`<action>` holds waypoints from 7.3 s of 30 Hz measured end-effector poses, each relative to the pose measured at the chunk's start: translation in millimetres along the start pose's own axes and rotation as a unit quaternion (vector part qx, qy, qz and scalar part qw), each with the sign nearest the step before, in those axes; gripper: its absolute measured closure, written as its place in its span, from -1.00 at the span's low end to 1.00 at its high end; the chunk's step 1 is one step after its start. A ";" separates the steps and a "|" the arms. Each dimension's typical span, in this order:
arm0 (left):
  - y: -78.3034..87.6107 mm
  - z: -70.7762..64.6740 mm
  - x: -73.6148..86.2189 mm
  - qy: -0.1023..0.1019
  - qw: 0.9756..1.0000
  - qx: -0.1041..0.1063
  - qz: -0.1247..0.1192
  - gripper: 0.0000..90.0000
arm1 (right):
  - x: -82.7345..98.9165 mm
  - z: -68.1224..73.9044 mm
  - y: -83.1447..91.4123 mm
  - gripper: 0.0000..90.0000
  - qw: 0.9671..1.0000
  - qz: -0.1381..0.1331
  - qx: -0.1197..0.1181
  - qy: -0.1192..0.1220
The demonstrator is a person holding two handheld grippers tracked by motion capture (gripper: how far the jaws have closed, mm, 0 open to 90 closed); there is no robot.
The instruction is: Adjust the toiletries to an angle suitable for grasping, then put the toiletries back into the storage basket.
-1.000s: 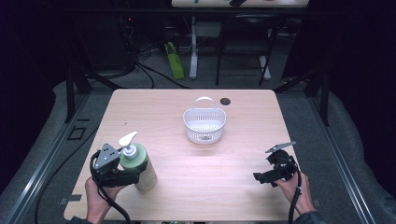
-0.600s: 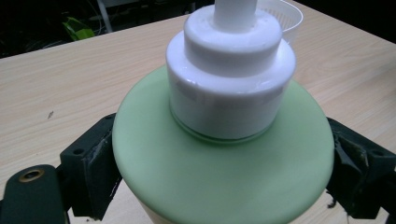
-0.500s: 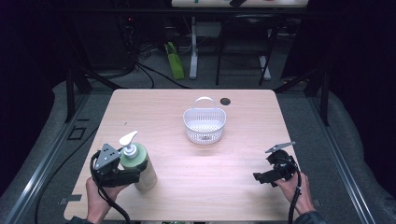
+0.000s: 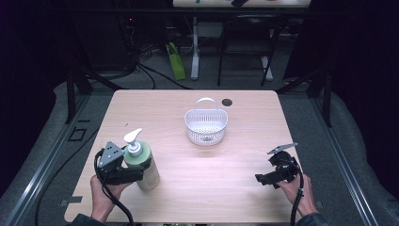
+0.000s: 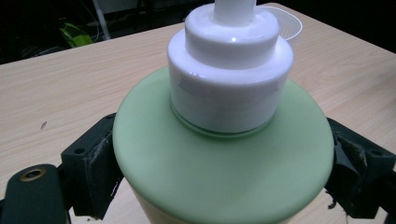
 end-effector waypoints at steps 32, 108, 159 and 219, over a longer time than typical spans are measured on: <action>-50.8 -8.6 -34.1 -0.029 0.999 0.033 -0.008 -0.73 | -0.2 -0.4 -1.8 -0.99 1.000 0.002 -0.003 0.000; -46.0 -19.6 -95.7 -0.015 0.996 0.055 -0.068 -1.00 | -2.2 1.7 -0.1 -1.00 1.000 -0.008 -0.008 0.005; -50.0 -22.3 -93.2 -0.004 0.992 0.048 -0.120 0.49 | -0.8 2.5 1.5 -0.97 1.000 -0.009 -0.009 0.013; -16.6 -4.1 -143.8 -0.051 0.987 0.082 -0.128 0.50 | -0.1 2.3 -0.8 -0.96 1.000 -0.004 -0.004 0.021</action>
Point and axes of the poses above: each handheld gripper's, and its own axes: y roughly backward along the jaws, x roughly out of its underside, z roughly to its left, the point moved 1 cm from there along -y, roughly forward along the jaws, and after that the axes turned 8 degrees about z, right-handed, at the moved point
